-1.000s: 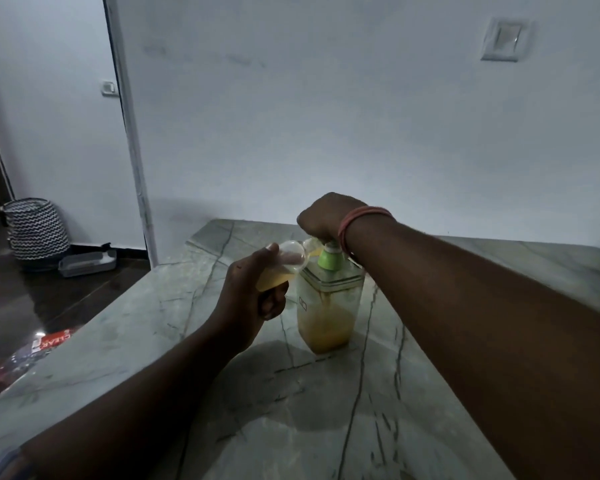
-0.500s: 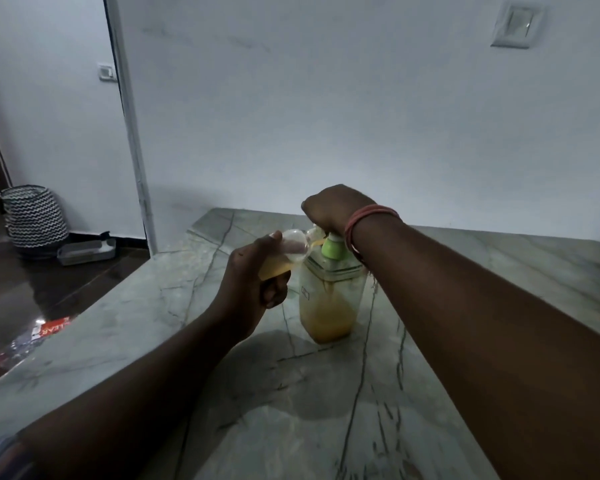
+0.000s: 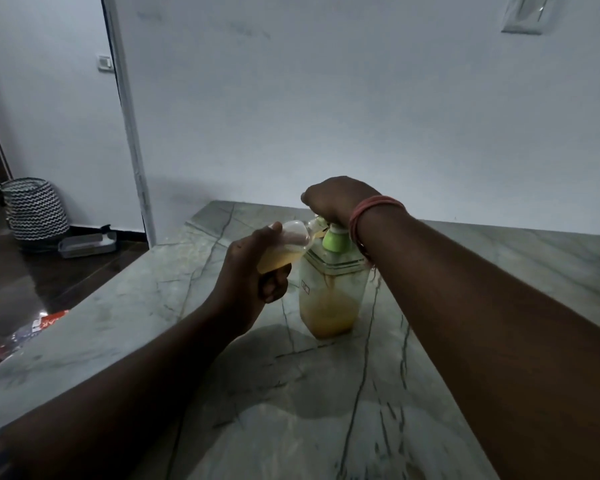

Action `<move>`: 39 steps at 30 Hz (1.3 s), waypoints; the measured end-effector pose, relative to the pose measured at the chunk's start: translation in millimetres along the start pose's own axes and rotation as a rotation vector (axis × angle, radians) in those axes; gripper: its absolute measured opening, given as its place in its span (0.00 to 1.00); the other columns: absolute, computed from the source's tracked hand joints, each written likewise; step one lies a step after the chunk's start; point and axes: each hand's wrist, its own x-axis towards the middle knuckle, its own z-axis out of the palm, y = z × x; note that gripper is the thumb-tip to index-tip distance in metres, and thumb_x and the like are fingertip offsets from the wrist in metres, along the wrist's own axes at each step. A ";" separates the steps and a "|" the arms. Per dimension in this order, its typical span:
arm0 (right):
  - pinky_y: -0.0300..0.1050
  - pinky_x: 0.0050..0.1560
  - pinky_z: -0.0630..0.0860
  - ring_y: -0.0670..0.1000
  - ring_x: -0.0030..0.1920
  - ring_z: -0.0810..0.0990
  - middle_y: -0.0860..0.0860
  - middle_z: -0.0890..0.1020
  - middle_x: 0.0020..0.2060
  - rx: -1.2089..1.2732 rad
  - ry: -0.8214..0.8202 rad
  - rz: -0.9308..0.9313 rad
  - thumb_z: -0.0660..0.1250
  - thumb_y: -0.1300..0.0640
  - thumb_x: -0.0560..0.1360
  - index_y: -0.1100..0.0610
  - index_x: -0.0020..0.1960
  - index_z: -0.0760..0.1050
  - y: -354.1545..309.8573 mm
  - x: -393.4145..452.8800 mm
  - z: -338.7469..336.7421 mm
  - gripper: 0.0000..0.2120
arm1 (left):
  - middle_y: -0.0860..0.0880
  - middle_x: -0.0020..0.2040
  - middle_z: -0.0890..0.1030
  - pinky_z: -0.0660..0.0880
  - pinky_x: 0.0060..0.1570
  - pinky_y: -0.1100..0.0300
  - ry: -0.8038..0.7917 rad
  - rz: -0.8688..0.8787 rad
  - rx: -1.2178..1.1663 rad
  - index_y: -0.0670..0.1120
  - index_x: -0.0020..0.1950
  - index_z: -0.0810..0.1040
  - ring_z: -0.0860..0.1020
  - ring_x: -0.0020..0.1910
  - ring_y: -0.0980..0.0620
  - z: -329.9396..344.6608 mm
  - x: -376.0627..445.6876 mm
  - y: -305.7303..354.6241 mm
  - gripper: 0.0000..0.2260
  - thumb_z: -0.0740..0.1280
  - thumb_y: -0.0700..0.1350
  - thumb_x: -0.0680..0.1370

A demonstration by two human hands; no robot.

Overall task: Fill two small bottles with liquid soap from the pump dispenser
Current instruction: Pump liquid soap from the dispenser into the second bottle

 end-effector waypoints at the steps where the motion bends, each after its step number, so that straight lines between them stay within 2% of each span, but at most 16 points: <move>1: 0.42 0.29 0.60 0.52 0.38 0.74 0.52 0.75 0.39 0.006 0.006 -0.005 0.57 0.51 0.73 0.54 0.34 0.69 -0.8 -0.9 -0.7 0.11 | 0.45 0.27 0.71 0.62 0.24 0.64 0.004 -0.004 0.005 0.42 0.50 0.86 0.64 0.21 0.53 0.2 -0.3 1.4 0.18 0.64 0.55 0.82; 3: 0.42 0.30 0.61 0.53 0.38 0.75 0.52 0.77 0.40 0.041 0.012 0.009 0.57 0.51 0.72 0.54 0.34 0.71 -1.1 -4.7 -1.8 0.10 | 0.44 0.28 0.70 0.62 0.24 0.64 0.015 -0.012 0.021 0.43 0.50 0.87 0.64 0.21 0.53 1.4 -2.6 4.1 0.19 0.64 0.56 0.82; 7: 0.41 0.30 0.65 0.51 0.34 0.77 0.52 0.80 0.35 0.009 0.007 0.034 0.60 0.51 0.69 0.55 0.35 0.74 -4.2 -6.1 -4.5 0.10 | 0.43 0.28 0.69 0.62 0.25 0.63 0.009 -0.010 0.023 0.45 0.49 0.87 0.64 0.22 0.52 2.7 -7.2 5.3 0.18 0.63 0.55 0.83; 10: 0.40 0.29 0.63 0.50 0.33 0.74 0.52 0.78 0.36 0.051 0.050 0.016 0.59 0.52 0.69 0.55 0.34 0.72 -2.7 -4.1 1.8 0.09 | 0.45 0.28 0.69 0.62 0.25 0.63 -0.005 -0.006 0.036 0.46 0.48 0.87 0.65 0.22 0.53 -0.4 -6.2 2.8 0.17 0.63 0.55 0.83; 15: 0.42 0.31 0.60 0.50 0.35 0.70 0.54 0.73 0.40 -0.011 -0.019 -0.008 0.55 0.53 0.76 0.56 0.37 0.70 0.4 -4.7 -1.6 0.12 | 0.47 0.27 0.71 0.62 0.24 0.63 -0.029 -0.009 -0.002 0.40 0.53 0.85 0.65 0.21 0.54 -1.0 -2.1 -0.3 0.19 0.64 0.54 0.82; 18: 0.42 0.29 0.59 0.52 0.37 0.72 0.53 0.73 0.38 0.034 0.005 0.018 0.55 0.54 0.74 0.55 0.34 0.69 -1.2 -8.8 -4.1 0.11 | 0.47 0.28 0.71 0.61 0.25 0.63 -0.028 0.006 0.020 0.46 0.47 0.87 0.65 0.22 0.54 1.7 -2.0 2.4 0.17 0.63 0.54 0.83; 21: 0.42 0.32 0.63 0.54 0.42 0.75 0.53 0.77 0.40 0.096 0.025 0.048 0.56 0.53 0.70 0.55 0.34 0.70 -4.8 -15.2 -5.6 0.09 | 0.47 0.27 0.70 0.61 0.24 0.63 -0.011 -0.010 0.016 0.41 0.51 0.86 0.64 0.21 0.54 2.5 -4.7 6.3 0.18 0.64 0.54 0.82; 27: 0.40 0.29 0.64 0.50 0.34 0.75 0.52 0.78 0.35 0.049 0.049 0.026 0.60 0.53 0.68 0.55 0.35 0.72 -7.4 -17.9 -6.1 0.07 | 0.47 0.26 0.70 0.62 0.23 0.63 -0.011 -0.015 -0.008 0.42 0.51 0.86 0.64 0.21 0.54 0.0 -5.5 2.9 0.18 0.64 0.54 0.82; 33: 0.41 0.29 0.59 0.50 0.33 0.70 0.51 0.72 0.31 0.029 -0.015 0.014 0.54 0.58 0.75 0.56 0.33 0.68 -3.6 -18.2 -6.1 0.13 | 0.46 0.26 0.71 0.62 0.24 0.64 -0.029 0.006 -0.020 0.38 0.51 0.84 0.64 0.20 0.53 -1.4 -1.5 -0.7 0.20 0.66 0.55 0.81; 37: 0.42 0.29 0.60 0.53 0.37 0.71 0.52 0.71 0.33 0.046 -0.013 0.022 0.54 0.56 0.75 0.55 0.33 0.67 -3.2 -18.1 -9.0 0.12 | 0.46 0.26 0.71 0.61 0.24 0.63 -0.033 0.012 -0.006 0.43 0.49 0.87 0.63 0.20 0.53 2.1 -1.5 3.3 0.18 0.64 0.55 0.82; 39: 0.42 0.29 0.60 0.52 0.36 0.71 0.52 0.73 0.35 0.046 -0.022 0.023 0.55 0.55 0.74 0.55 0.34 0.68 -4.3 -19.2 -10.0 0.11 | 0.45 0.27 0.70 0.61 0.24 0.63 -0.023 0.008 -0.001 0.42 0.50 0.87 0.63 0.21 0.53 2.4 -3.0 4.7 0.19 0.65 0.56 0.81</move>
